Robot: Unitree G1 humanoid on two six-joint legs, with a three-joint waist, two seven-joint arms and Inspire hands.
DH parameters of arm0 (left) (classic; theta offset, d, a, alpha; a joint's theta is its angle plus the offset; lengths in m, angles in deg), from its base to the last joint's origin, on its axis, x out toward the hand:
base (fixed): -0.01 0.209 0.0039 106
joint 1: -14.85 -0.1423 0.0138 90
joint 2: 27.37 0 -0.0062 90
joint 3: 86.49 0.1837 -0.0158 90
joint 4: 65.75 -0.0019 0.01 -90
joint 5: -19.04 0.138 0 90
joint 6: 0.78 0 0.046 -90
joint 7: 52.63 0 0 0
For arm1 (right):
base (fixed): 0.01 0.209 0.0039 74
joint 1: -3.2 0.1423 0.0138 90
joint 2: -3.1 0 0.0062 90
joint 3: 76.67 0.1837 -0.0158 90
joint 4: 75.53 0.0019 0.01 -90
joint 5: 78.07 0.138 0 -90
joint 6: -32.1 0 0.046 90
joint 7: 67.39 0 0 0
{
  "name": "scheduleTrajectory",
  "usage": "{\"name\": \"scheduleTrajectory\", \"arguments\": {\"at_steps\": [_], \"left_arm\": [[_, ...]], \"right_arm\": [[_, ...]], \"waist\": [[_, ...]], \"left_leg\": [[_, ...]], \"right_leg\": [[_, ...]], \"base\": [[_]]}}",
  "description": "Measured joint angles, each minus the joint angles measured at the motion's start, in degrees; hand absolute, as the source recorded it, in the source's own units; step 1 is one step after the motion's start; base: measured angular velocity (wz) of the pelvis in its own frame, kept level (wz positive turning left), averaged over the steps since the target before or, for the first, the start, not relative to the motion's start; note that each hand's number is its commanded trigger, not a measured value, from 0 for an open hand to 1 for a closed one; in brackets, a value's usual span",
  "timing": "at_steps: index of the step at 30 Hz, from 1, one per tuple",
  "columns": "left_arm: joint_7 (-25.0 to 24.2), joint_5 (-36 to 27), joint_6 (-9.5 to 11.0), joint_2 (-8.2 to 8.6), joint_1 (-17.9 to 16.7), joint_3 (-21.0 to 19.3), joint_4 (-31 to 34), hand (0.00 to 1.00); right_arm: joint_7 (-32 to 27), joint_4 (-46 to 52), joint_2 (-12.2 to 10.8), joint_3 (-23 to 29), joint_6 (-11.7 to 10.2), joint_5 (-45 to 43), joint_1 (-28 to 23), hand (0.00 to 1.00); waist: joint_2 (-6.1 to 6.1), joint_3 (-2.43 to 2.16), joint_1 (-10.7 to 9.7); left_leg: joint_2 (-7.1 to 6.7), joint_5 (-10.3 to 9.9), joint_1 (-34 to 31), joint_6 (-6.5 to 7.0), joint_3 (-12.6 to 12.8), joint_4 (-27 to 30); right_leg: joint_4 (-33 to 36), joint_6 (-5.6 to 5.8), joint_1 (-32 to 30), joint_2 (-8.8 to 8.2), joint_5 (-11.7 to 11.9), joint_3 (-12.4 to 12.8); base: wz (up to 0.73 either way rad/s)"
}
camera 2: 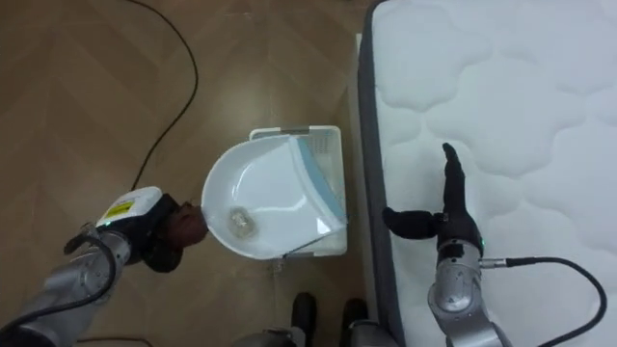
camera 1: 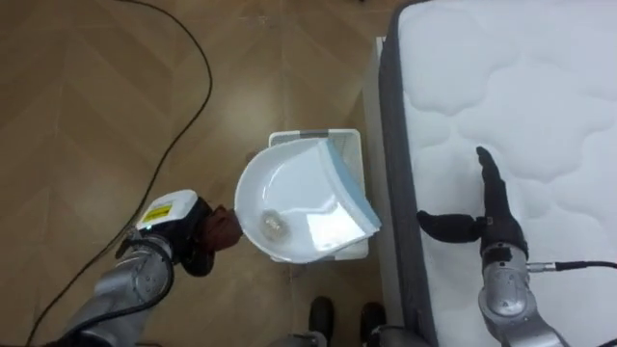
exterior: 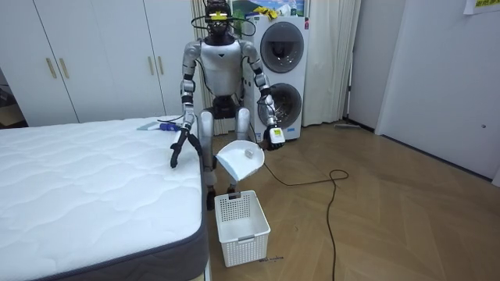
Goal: Clean bed
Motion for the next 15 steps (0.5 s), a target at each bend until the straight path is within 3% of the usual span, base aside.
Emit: {"name": "scheduleTrajectory", "arguments": {"at_steps": [2, 7, 11, 15], "left_arm": [[0.0, -0.3, -0.9, 0.02, 0.5, 0.4, -1.8, 1.0], [0.3, -0.3, -3.2, 0.09, 0.3, 1.2, -3.7, 1.0], [0.8, 0.5, -3.9, 0.14, 0.3, 1.3, -3.8, 1.0], [2.0, 0.4, -4.4, -0.05, 0.5, 1.3, -3.7, 1.0]], "right_arm": [[-0.4, 0.0, 0.0, 0.0, 0.1, 0.0, -0.2, 0.0], [-1.5, 0.0, 0.0, 0.0, 0.1, 0.2, -0.8, 0.0], [-1.7, 0.0, 0.1, 0.5, 0.1, -1.1, -1.0, 0.0], [-1.4, 0.2, 1.9, 0.5, -0.3, -2.3, -0.9, 0.0]], "waist": [[0.28, -0.01, -0.2], [1.64, -0.09, -0.1], [3.51, -0.5, 0.2], [5.49, -0.76, 0.2]], "left_leg": [[0.44, 0.0, -0.1, 0.05, 2.2, 0.0], [0.39, 0.3, -0.1, 0.49, 2.3, 0.2], [0.14, 0.5, -0.1, 0.89, 2.3, 0.2], [-0.86, 0.8, 0.4, 1.39, 2.4, 0.1]], "right_leg": [[0.1, 0.07, -0.1, -0.1, -0.4, 0.1], [1.0, 0.17, -0.8, -0.12, -0.7, 0.5], [3.1, 0.3, -2.4, -0.11, -1.3, 2.0], [5.5, 0.16, -3.1, -0.59, -3.1, 4.1]], "base": [[0.01], [-0.05], [0.0], [0.02]]}}
